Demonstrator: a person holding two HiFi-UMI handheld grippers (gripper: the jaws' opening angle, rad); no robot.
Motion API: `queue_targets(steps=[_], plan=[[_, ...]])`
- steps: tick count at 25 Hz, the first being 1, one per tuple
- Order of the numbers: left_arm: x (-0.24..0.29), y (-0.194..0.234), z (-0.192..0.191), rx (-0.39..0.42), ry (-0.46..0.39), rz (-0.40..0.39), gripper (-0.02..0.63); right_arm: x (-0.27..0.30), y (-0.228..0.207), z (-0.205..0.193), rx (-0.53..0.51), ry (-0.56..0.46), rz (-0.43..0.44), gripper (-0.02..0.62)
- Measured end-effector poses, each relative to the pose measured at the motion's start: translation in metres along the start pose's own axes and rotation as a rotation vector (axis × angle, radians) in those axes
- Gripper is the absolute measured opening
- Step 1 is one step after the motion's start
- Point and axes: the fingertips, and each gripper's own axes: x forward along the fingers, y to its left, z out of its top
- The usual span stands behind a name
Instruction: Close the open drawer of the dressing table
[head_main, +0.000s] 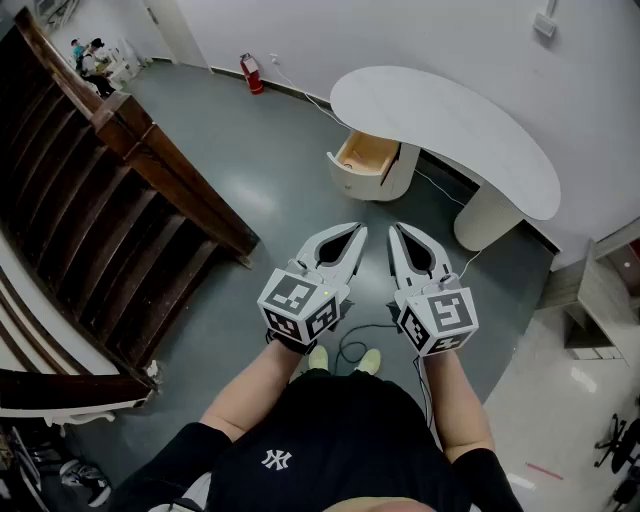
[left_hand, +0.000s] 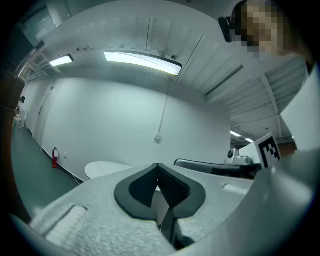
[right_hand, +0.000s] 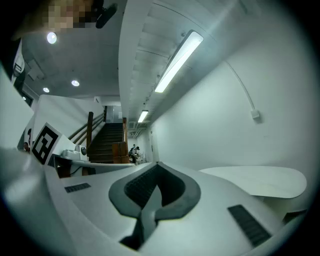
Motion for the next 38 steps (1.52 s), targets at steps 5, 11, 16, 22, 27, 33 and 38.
queue_targets(steps=[5,11,16,22,27,33,38], plan=[[0.000,-0.005,-0.002,-0.003,-0.001,0.006,0.009,-0.005,0.001,0.000,-0.004,0.000,0.005,0.014],[0.005,-0.010,-0.004,-0.006,0.005,0.008,0.009,-0.009,-0.004,0.000,0.002,0.000,0.015,0.014],[0.015,-0.003,-0.011,0.005,0.011,0.038,0.009,-0.014,-0.027,0.005,0.054,-0.032,0.017,0.015],[0.027,0.011,-0.035,0.004,0.029,0.090,0.009,-0.018,-0.061,-0.015,0.126,-0.016,0.001,0.015],[0.037,0.014,-0.051,0.020,0.049,0.102,0.009,-0.014,-0.076,-0.025,0.162,-0.013,-0.002,0.015],[0.055,0.042,-0.063,0.022,0.063,0.122,0.009,0.014,-0.087,-0.036,0.164,0.001,0.006,0.015],[0.077,0.082,-0.069,0.008,0.061,0.118,0.009,0.056,-0.095,-0.042,0.147,0.010,0.005,0.015]])
